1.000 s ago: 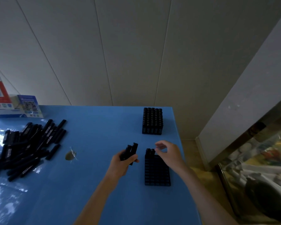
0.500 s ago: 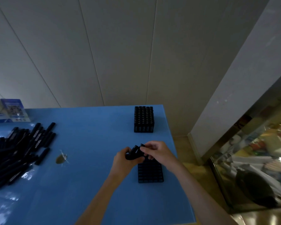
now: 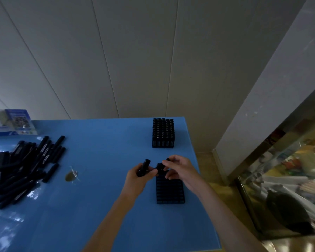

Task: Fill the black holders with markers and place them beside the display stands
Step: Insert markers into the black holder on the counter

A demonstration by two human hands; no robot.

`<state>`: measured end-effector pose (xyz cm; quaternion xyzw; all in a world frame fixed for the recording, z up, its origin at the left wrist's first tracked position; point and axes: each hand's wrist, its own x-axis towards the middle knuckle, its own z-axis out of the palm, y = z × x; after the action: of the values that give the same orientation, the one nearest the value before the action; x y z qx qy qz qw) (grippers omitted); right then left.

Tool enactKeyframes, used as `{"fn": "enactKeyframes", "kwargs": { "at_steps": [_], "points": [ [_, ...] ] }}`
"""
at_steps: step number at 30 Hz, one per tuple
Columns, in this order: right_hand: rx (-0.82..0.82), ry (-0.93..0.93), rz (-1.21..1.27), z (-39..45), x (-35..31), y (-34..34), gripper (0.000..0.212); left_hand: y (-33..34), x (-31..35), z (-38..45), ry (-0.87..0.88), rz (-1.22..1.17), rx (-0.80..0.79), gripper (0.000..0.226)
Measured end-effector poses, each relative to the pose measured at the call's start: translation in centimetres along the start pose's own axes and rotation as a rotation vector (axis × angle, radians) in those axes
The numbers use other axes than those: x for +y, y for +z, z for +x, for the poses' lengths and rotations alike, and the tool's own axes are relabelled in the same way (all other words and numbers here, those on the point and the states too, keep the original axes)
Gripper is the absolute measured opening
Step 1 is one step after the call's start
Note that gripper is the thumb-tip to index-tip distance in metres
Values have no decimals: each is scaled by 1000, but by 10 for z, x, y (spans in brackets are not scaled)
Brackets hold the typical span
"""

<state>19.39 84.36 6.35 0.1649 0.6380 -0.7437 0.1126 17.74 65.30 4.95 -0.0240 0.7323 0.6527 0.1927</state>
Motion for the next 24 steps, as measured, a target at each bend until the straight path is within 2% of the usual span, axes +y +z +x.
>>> {"fn": "enactKeyframes", "kwargs": {
  "at_steps": [9, 14, 18, 24],
  "points": [
    [32, -36, 88, 8, 7, -10, 18, -5, -7, 3, -34, 17, 23, 17],
    [110, -89, 48, 14, 6, -23, 19, -18, -18, 9, -144, -52, 39, 12],
    [205, -124, -124, 18, 10, -38, 19, -29, -27, 10, -163, -110, 23, 20],
    [253, -295, -593, 31, 26, -43, 14, -40, -29, 6, -117, -79, 25, 19]
  ]
}}
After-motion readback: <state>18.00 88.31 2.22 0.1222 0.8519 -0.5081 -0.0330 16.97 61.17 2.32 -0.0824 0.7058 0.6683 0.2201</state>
